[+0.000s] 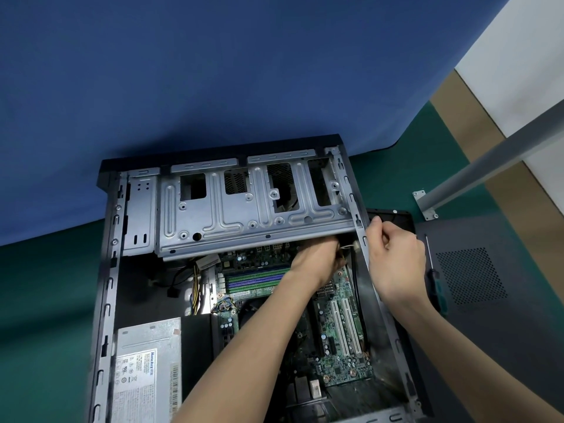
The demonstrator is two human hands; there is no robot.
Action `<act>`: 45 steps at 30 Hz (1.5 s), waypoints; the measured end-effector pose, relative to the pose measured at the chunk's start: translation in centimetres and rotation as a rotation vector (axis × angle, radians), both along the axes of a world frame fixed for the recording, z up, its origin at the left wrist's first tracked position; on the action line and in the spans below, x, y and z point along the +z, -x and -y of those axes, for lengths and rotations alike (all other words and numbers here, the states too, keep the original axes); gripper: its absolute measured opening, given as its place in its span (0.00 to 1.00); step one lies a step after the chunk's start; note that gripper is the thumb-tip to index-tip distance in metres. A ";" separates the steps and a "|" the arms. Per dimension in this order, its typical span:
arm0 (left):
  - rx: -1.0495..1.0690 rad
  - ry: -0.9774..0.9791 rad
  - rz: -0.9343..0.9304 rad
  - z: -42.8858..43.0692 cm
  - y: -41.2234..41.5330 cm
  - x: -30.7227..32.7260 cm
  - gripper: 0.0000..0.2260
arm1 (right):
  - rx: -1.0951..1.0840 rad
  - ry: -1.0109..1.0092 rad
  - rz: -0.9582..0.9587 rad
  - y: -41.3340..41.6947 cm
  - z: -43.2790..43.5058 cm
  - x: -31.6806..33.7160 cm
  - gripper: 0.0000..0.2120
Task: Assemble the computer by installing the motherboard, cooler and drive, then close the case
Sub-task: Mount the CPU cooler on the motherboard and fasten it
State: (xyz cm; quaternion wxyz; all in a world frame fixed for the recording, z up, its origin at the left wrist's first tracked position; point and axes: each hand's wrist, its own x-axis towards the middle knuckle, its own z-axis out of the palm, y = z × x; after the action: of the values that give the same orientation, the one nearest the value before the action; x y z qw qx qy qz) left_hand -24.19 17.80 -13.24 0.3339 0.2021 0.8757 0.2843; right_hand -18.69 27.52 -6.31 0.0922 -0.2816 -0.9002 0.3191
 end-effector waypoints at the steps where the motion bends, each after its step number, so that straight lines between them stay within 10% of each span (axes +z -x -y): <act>1: 0.006 -0.016 0.018 -0.1 0.0 0.3 0.06 | 0.001 0.002 0.001 0.0 0.0 0.0 0.24; 27: 0.054 -0.068 0.108 -0.3 0.5 0.2 0.06 | 0.016 -0.005 -0.006 0.0 0.1 0.0 0.24; 45: -0.275 -0.040 -0.620 7.9 -5.5 7.3 0.15 | 0.016 -0.070 -0.011 -0.2 0.5 0.7 0.23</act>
State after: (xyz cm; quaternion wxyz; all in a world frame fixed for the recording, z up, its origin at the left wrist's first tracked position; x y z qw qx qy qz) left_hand -18.70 9.85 -5.99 0.0831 0.4018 0.8943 0.1787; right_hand -18.49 26.99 -5.64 0.1045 -0.2691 -0.9125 0.2897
